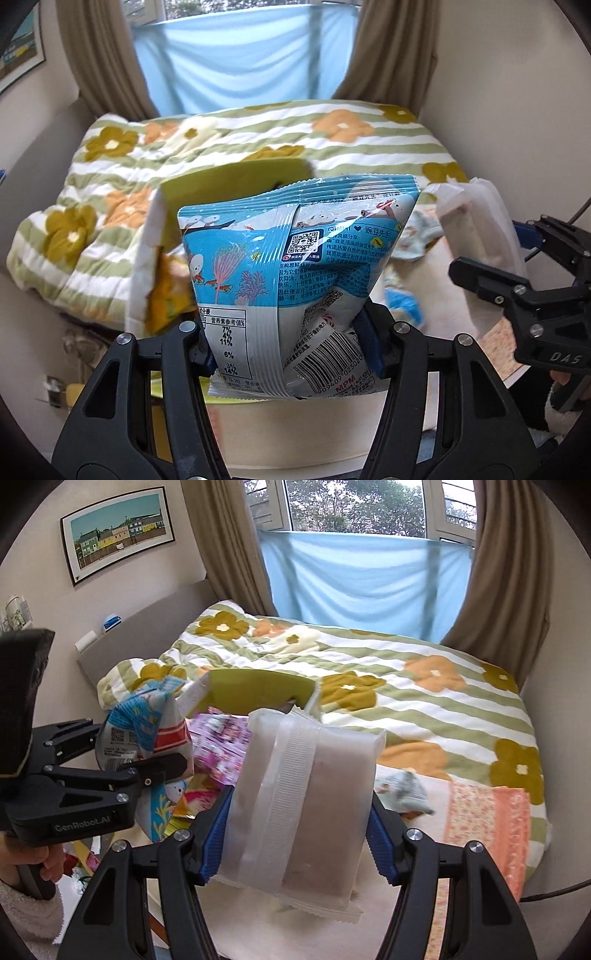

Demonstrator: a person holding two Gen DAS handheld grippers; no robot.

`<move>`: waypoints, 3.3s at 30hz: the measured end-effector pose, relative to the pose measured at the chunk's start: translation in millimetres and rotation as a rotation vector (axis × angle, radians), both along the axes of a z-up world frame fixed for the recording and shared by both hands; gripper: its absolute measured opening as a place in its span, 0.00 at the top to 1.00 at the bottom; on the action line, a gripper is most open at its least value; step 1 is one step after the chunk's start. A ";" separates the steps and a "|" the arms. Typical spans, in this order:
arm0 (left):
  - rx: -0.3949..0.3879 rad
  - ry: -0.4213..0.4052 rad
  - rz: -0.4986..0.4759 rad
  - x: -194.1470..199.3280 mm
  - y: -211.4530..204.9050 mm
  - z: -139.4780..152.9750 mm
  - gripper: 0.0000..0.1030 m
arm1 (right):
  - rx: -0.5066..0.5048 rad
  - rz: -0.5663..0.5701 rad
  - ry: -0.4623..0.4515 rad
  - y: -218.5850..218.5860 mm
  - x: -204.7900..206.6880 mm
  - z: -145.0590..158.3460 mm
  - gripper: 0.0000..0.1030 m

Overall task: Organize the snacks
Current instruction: 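Carry both packets over the yellow box and release them inside, then move both tools back toward the last two snack bags on the cloth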

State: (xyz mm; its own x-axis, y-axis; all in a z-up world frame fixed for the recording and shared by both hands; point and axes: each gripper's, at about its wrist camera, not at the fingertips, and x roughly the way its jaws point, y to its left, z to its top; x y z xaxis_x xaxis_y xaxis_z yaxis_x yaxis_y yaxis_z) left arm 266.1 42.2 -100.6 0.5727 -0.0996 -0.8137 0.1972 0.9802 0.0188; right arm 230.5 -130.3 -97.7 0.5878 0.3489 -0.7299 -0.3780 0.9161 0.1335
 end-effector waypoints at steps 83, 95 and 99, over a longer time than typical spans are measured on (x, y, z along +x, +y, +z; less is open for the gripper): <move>0.066 0.064 -0.202 -33.9 -119.1 -52.8 0.00 | 0.117 -0.200 0.160 -122.0 32.2 -30.7 0.00; 0.417 0.213 -0.342 -21.0 -223.3 -136.6 0.00 | 0.257 0.014 0.453 -157.0 130.8 -96.0 0.00; 0.461 0.283 -0.365 -11.9 -233.6 -160.3 0.00 | 0.288 0.055 0.536 -152.0 150.3 -120.7 0.00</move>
State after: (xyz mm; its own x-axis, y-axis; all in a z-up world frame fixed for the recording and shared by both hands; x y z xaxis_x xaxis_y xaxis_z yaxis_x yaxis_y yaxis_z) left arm 254.1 -191.5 -260.9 0.3256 0.1477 -0.9339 0.5749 0.7532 0.3195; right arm 380.8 -282.3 -218.5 0.1400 0.5952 -0.7913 -0.2350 0.7963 0.5574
